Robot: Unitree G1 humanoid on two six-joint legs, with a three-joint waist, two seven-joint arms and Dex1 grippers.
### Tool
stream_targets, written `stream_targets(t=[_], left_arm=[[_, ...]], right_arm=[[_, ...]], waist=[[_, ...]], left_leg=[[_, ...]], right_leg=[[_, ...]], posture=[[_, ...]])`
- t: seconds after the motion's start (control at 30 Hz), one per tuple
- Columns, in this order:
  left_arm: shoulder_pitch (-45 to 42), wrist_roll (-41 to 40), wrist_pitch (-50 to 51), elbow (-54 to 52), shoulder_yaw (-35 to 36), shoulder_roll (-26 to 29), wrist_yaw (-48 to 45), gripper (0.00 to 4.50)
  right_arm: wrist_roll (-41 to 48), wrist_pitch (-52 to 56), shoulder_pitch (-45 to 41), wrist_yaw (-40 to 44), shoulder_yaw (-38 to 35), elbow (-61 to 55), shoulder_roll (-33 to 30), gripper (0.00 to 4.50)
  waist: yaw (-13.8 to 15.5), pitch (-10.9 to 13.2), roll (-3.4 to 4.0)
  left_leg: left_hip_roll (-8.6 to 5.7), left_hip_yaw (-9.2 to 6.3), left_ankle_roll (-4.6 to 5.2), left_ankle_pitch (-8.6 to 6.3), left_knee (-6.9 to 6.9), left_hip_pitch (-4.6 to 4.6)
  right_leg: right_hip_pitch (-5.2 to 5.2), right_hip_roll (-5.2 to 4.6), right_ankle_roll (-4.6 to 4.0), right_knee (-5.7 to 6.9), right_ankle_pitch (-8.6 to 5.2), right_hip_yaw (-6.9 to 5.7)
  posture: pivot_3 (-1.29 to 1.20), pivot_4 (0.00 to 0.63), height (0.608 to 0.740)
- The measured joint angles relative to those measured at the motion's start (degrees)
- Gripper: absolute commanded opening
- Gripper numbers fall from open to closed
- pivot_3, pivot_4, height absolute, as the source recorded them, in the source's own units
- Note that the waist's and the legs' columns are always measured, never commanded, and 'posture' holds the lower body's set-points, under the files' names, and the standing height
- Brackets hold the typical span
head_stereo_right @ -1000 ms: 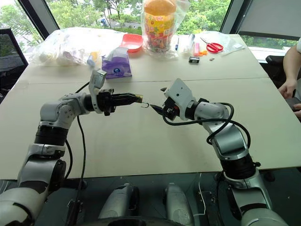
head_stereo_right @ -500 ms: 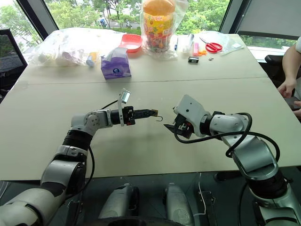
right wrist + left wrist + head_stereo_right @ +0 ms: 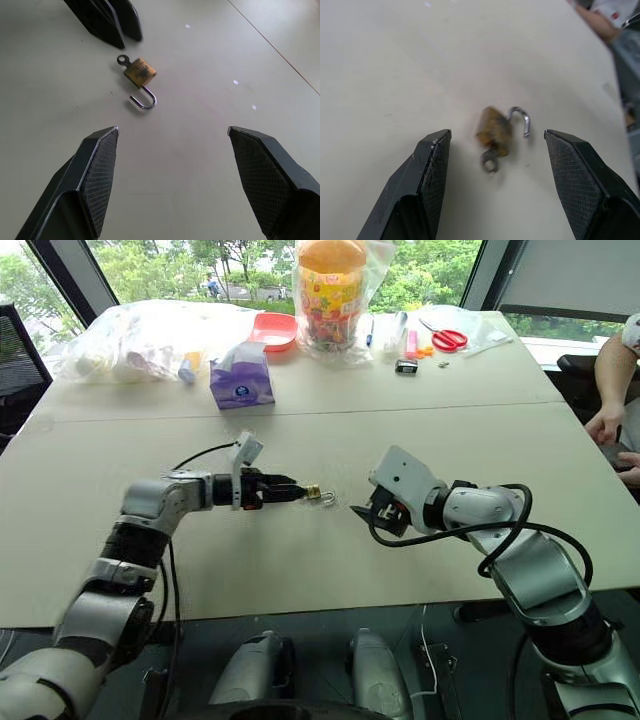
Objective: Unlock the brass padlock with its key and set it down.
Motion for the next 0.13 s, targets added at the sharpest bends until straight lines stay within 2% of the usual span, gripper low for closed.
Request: stream_targets(t=[0.13], left_arm=[[5.04,-1.90,1.44,-11.87,4.15,3.42,1.96,3.08]], right_arm=[[-0.02,-3.07,1.42,-1.50,-1.75,3.03,1.38,3.64]], waist=[[0.78,0.00,0.00]], left_leg=[[-0.05,0.00,0.01,-0.01,0.04,-0.05]], right_leg=[[0.08,-0.13,0.01,-0.14,0.00,-0.03]], posture=[[0.00,0.150,0.740]])
